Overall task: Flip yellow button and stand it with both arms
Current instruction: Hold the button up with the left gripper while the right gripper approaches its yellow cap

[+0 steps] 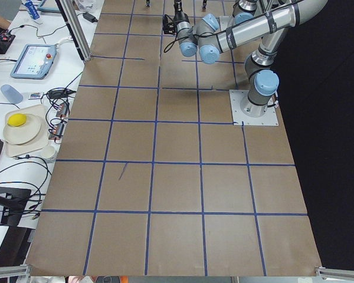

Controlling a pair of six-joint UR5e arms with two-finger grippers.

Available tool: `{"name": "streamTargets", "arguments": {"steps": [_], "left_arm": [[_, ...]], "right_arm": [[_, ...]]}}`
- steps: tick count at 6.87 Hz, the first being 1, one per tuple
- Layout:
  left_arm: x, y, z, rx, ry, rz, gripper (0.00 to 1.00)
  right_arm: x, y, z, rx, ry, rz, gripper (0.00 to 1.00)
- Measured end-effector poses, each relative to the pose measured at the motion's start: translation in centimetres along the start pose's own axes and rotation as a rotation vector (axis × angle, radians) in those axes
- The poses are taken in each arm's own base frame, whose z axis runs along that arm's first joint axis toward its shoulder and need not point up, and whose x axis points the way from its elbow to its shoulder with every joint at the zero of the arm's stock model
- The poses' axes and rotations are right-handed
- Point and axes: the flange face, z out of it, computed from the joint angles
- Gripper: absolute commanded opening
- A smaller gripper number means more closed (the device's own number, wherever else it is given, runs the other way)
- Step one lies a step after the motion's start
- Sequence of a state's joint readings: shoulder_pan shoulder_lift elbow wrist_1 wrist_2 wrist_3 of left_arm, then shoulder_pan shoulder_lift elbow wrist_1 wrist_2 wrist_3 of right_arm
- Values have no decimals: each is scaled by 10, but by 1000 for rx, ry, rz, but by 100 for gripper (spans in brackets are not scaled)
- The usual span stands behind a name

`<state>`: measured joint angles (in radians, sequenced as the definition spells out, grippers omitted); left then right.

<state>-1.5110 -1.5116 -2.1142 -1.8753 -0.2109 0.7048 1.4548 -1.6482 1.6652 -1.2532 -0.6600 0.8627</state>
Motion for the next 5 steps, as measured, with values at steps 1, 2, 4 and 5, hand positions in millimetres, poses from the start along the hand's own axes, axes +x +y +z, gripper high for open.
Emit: {"name": "streamTargets", "arguments": {"steps": [1,2,4,5], "left_arm": [[0,1,2,0,7,-2,20],[-1,1,3,0,10,-5,20],[-3,0,3,2,11,-8,20],[-3,0,3,2,11,-8,20]], "right_arm": [[-3,-3,2,-15,-14,19,97],[-8,-7,4,-20,-19,34,97],[-12,-8,12,-23,-13,32,92],[-13,-7,14,-23,-10,27,88]]}}
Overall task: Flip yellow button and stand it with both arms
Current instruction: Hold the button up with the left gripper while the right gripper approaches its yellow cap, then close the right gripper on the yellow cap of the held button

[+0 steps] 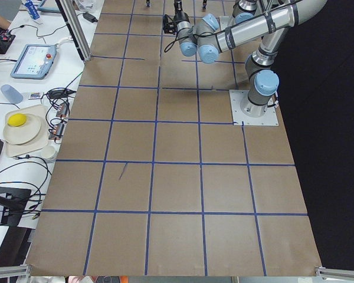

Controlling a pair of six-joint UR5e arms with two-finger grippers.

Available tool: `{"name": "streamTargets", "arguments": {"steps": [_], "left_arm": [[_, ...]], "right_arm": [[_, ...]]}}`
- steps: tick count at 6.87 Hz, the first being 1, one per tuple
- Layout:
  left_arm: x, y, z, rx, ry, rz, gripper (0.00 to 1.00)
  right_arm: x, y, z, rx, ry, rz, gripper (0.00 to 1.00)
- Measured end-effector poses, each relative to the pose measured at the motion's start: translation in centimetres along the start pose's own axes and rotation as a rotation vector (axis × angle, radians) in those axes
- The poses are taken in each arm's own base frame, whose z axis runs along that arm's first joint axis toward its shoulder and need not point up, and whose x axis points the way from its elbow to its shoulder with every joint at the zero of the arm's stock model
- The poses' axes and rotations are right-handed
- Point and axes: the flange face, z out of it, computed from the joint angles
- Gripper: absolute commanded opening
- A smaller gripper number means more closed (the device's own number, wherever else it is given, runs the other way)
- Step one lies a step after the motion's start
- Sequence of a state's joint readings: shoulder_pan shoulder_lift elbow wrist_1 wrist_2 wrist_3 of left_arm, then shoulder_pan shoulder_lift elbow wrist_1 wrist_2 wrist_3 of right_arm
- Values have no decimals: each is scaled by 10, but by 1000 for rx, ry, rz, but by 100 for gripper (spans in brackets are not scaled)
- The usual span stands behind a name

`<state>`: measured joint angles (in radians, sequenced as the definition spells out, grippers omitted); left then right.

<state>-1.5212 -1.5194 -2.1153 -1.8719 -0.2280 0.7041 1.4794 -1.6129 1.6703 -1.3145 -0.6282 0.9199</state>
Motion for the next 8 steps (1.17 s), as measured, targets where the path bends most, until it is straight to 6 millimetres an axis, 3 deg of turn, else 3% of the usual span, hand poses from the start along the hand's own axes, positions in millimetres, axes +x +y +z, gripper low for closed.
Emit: {"name": "streamTargets", "arguments": {"steps": [1,2,3,4,5,8], "left_arm": [[0,0,0,0,0,-1,20],[0,0,0,0,1,-1,20],[0,0,0,1,1,-1,21],[0,0,0,0,1,0,21],[0,0,0,0,1,0,21],[1,0,0,-1,1,2,23]], "right_arm": [[0,2,2,0,4,-5,78],[-1,5,5,1,5,-17,78],[-3,8,7,-4,-4,-29,66],[-4,10,8,-18,-14,-30,44],[-4,10,9,-24,-19,-31,32],[-6,11,7,-13,-22,-44,27]]}}
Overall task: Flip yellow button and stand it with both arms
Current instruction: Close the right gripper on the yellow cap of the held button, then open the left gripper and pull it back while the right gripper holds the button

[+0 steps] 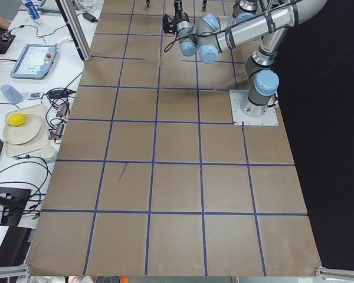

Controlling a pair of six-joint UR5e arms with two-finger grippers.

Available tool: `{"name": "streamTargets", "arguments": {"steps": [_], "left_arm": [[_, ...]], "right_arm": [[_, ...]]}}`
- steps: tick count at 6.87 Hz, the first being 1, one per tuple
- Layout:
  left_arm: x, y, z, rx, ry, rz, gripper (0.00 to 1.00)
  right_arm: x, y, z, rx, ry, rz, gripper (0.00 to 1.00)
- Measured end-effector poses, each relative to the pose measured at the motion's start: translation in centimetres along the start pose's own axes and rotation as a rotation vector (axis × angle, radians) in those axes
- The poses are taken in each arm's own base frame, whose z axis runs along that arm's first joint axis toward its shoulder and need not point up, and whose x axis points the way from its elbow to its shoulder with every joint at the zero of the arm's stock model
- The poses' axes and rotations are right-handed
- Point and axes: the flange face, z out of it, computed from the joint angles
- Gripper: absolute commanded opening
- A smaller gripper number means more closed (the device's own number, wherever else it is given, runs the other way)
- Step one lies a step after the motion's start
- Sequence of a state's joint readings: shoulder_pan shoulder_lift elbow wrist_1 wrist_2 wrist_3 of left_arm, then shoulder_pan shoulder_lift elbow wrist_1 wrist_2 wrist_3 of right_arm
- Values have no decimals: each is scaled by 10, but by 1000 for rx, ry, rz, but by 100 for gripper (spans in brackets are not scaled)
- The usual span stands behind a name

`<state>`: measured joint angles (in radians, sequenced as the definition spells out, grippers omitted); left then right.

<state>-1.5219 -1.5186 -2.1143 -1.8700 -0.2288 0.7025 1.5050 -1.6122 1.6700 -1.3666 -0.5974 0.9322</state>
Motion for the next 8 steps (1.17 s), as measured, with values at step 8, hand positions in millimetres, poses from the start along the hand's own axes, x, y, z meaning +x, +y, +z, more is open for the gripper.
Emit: {"name": "streamTargets", "arguments": {"steps": [8], "left_arm": [[14,-16,-23,-92,-199,-44,100]], "right_arm": [[4,-16,-46,311,111,13,19]]}}
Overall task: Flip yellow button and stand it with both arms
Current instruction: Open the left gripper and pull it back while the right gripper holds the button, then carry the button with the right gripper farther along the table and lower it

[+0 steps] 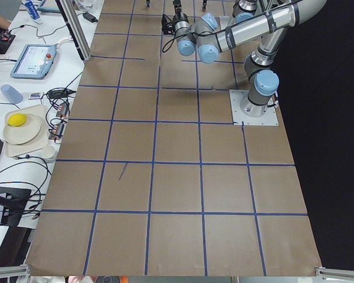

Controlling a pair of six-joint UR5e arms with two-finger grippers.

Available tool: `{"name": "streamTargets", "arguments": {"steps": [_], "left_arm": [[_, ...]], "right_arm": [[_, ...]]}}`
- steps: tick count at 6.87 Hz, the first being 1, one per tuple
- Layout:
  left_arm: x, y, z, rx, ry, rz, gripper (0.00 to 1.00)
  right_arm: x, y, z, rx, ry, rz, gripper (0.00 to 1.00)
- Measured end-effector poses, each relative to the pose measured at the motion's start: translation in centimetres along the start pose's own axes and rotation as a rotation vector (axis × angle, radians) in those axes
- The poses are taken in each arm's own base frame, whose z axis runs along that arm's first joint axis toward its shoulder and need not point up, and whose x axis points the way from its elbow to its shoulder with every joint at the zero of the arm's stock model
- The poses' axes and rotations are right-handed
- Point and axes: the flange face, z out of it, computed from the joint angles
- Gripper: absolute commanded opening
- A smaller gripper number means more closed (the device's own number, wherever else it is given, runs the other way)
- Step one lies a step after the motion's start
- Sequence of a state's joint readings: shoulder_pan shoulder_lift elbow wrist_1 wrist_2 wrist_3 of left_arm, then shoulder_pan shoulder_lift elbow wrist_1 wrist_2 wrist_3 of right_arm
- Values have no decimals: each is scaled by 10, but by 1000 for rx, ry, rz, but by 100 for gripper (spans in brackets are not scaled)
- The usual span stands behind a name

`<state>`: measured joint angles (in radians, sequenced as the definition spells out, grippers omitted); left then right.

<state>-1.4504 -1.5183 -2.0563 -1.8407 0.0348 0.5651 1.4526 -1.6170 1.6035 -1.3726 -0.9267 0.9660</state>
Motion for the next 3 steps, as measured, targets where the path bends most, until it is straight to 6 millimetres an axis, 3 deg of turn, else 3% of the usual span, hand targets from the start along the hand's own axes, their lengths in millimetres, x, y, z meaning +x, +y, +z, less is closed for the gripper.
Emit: {"name": "streamTargets", "arguments": {"steps": [1,3], "left_arm": [[5,-7,-11,-48,-127,13,100],[1,-26,-27,-121,-400,30,100]], "right_arm": [[8,-18,-11,107,53,13,15],[22,-46,-19,234,151,21,29]]}}
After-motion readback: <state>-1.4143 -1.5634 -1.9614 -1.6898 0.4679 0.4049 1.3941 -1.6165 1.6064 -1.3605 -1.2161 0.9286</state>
